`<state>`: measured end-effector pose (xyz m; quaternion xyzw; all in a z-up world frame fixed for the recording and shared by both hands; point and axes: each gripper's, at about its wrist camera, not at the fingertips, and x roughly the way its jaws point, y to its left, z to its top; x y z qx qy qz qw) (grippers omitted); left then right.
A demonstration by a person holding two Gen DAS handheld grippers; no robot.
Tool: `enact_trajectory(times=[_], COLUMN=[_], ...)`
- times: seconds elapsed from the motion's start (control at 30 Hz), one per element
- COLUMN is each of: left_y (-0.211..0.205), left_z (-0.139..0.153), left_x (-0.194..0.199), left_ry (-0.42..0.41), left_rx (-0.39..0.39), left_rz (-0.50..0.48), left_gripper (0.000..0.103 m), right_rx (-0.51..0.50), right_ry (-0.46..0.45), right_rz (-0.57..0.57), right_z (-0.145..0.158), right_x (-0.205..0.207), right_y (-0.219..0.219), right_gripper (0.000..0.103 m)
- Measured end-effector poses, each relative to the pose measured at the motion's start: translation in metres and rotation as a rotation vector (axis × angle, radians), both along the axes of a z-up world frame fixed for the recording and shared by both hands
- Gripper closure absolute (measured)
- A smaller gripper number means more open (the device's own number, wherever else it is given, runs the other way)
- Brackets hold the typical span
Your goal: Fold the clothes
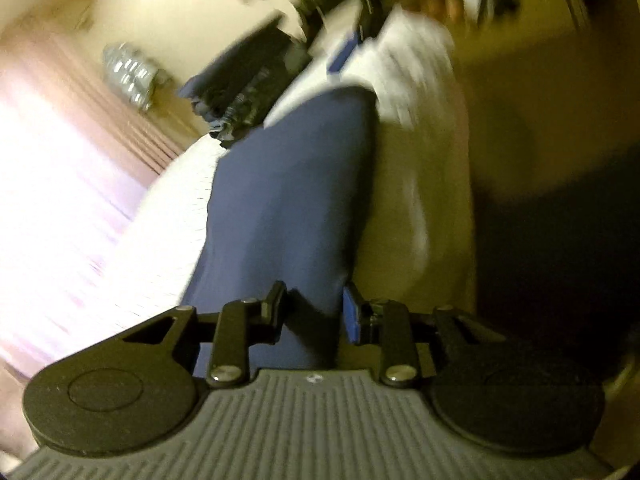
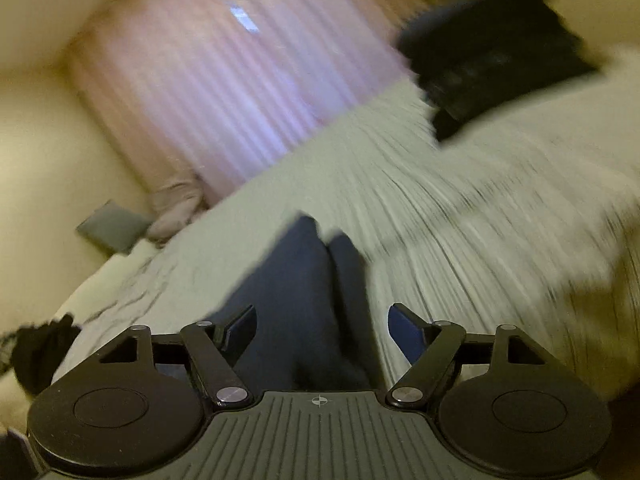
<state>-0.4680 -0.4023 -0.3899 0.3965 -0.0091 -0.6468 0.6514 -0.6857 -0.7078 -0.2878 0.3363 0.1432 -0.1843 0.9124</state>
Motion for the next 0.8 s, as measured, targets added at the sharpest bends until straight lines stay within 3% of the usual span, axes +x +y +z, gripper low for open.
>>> enact_trajectory(times=[0.07, 0.13, 0.2, 0.37, 0.4, 0.43, 0.6, 0.7, 0.8], left_y=[0.002, 0.001, -0.006, -0.039, -0.043, -0.048, -0.067, -0.082, -0.092], left_z=[0.016, 0.031, 0.039, 0.044, 0.045, 0.044, 0.038, 0.031, 0.026], left_x=[0.011, 0.021, 0.028, 0.03, 0.028, 0.026, 0.011, 0.011, 0.013], left_ry=[0.12, 0.213, 0.257, 0.273, 0.269, 0.265, 0.255, 0.26, 0.268], left_rx=[-0.062, -0.12, -0.154, -0.138, -0.133, -0.132, -0.109, -0.047, 0.002], left_rz=[0.037, 0.08, 0.123, 0.151, 0.153, 0.147, 0.105, 0.122, 0.155], left_gripper=[0.077, 0.077, 0.077, 0.077, 0.077, 0.077, 0.077, 0.077, 0.073], right_rx=[-0.061, -0.059, 0.007, 0.16, 0.162, 0.158, 0.15, 0.169, 0.261], right_ry=[0.018, 0.06, 0.107, 0.2, 0.193, 0.18, 0.042, 0.105, 0.054], right_rz=[0.06, 0.157, 0.217, 0.318, 0.319, 0.321, 0.237, 0.191, 0.181], right_z=[0.014, 0.018, 0.011, -0.007, -0.005, -0.002, 0.019, -0.007, -0.031], right_x=[0.012, 0.037, 0.056, 0.09, 0.088, 0.086, 0.04, 0.035, 0.026], right_y=[-0.009, -0.024, -0.039, -0.069, -0.067, -0.065, -0.043, -0.047, -0.059], right_gripper=[0.027, 0.027, 0.027, 0.029, 0.071, 0.087, 0.089, 0.089, 0.084])
